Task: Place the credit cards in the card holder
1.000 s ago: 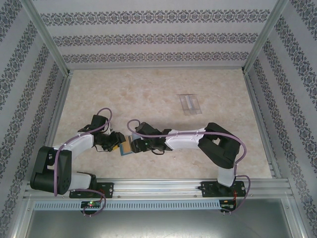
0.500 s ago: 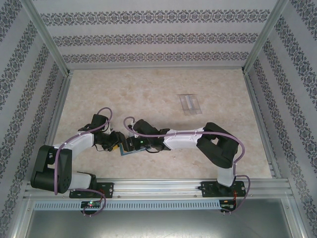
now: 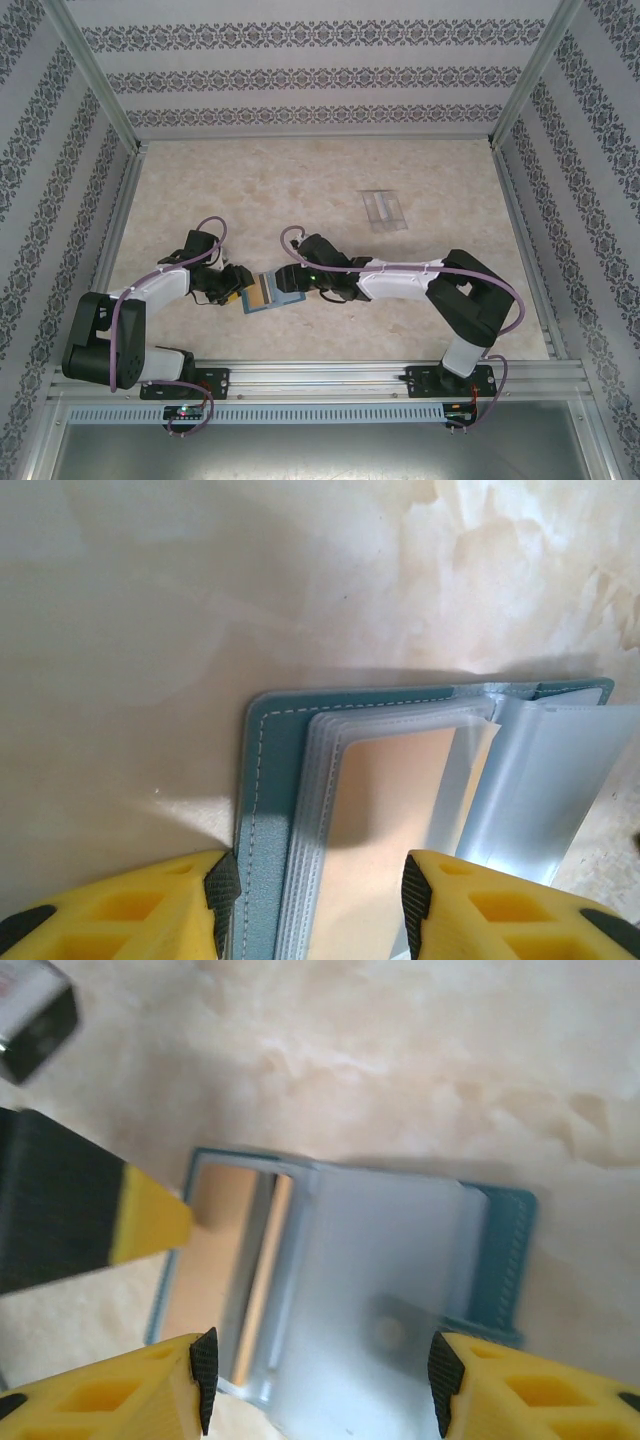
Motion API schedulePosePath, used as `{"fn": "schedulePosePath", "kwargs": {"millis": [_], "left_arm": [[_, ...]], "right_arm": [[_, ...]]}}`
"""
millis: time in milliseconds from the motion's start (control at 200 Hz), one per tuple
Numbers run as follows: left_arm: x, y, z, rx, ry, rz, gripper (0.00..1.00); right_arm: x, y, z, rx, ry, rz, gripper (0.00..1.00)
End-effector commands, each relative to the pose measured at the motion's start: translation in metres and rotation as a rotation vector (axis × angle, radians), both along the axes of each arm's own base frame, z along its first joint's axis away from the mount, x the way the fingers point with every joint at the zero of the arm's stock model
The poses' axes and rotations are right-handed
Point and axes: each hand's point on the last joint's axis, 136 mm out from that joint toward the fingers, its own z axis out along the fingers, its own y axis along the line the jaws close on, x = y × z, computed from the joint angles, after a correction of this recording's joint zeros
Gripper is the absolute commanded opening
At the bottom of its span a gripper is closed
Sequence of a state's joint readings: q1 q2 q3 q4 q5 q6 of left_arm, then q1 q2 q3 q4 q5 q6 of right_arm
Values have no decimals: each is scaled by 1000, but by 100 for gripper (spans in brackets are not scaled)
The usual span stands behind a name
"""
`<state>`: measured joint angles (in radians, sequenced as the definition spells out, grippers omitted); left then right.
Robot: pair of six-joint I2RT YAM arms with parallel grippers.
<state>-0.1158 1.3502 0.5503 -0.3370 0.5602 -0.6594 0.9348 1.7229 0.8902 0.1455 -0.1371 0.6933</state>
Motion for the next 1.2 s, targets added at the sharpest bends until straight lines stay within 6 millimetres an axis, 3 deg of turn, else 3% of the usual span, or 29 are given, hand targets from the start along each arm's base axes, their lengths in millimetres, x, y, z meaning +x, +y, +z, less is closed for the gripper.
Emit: {"fn": "schedulePosePath", "kwargs": {"millis": [0,200,550,655,739,959,1054,1194], "left_arm": [[9,0,1,14,-31,-17,51],[8,0,-1,16,-29,-17,51],[7,-2,3,-5,-35,-1,51],[13,-4,18,-25,-77,6,52],[20,-1,39,-10,-118,19,59],[37,44,85,155,-217,118,64],[41,52,95,146,-235,143,65],[41,58,90,145,-229,160,66]], "right_arm": [[-7,-8,-12,-21,36,-32,61],[-15,-6,-21,2,91,-24,61],[-22,23,-8,85,140,29,58],[-25,33,6,99,103,72,57],[-30,44,16,113,85,120,57],[-43,77,20,140,70,218,57],[-47,91,17,148,74,241,57],[-51,111,7,168,105,276,57]]}}
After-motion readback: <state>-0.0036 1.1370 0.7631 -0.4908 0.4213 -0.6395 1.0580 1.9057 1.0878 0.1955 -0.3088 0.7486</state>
